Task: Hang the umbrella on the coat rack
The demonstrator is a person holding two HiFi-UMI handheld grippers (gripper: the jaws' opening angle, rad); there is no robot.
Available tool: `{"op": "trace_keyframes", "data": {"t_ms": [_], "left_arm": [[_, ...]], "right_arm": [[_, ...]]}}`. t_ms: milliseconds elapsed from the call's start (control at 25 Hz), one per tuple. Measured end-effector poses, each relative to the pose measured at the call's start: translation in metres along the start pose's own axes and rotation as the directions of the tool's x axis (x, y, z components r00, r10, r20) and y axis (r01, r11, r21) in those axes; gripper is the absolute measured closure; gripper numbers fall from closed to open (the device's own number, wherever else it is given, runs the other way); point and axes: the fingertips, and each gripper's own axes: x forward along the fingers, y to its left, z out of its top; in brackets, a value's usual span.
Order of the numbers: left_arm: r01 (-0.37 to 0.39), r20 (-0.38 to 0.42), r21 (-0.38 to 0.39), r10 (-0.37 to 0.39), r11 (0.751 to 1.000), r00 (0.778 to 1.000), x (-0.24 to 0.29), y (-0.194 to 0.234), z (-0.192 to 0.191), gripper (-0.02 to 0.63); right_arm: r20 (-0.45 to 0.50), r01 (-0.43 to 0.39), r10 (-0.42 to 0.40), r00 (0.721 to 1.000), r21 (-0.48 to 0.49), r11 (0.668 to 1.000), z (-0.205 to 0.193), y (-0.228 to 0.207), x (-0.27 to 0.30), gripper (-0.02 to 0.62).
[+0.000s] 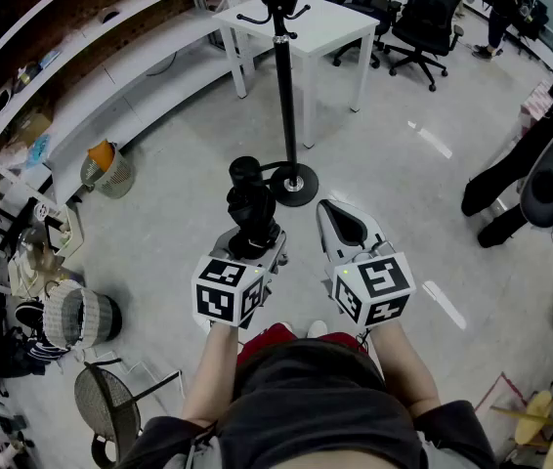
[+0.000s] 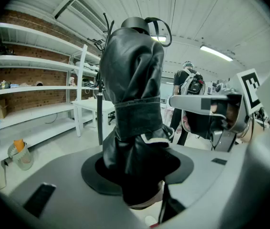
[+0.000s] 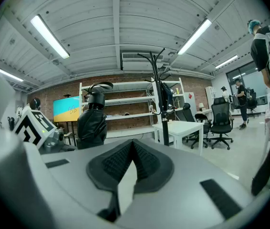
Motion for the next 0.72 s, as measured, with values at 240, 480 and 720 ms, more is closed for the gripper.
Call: {"op": "trace_keyframes", "data": {"t_ms": [240,480,720], "left_arm": [[-0.006,0.024,-0.008,0.006,1.0,1.0,0.015,-0.005,0.013,0.413],[-0.004,0.015,-0.033,0.005,0.999,1.0,0.027,-0.017,0.008,0.413],[0.02,0.029,-0.046,-0.018,0.999,0.999,0.036,-0.024,0.014,0.413]], "right_arm": [[-0.001,-0.009,0.009,1.0,-0.021,1.0,0.005,-0.017,0.003,0.577],[-0.002,0.01,-0.01,1.0,0.002,1.0,-0.006,-0.038,-0.004,0.577],[0.003,0.018,-0.018,1.0,0.049,0.999,-0.011,-0.054,-0.006,0.577]]}}
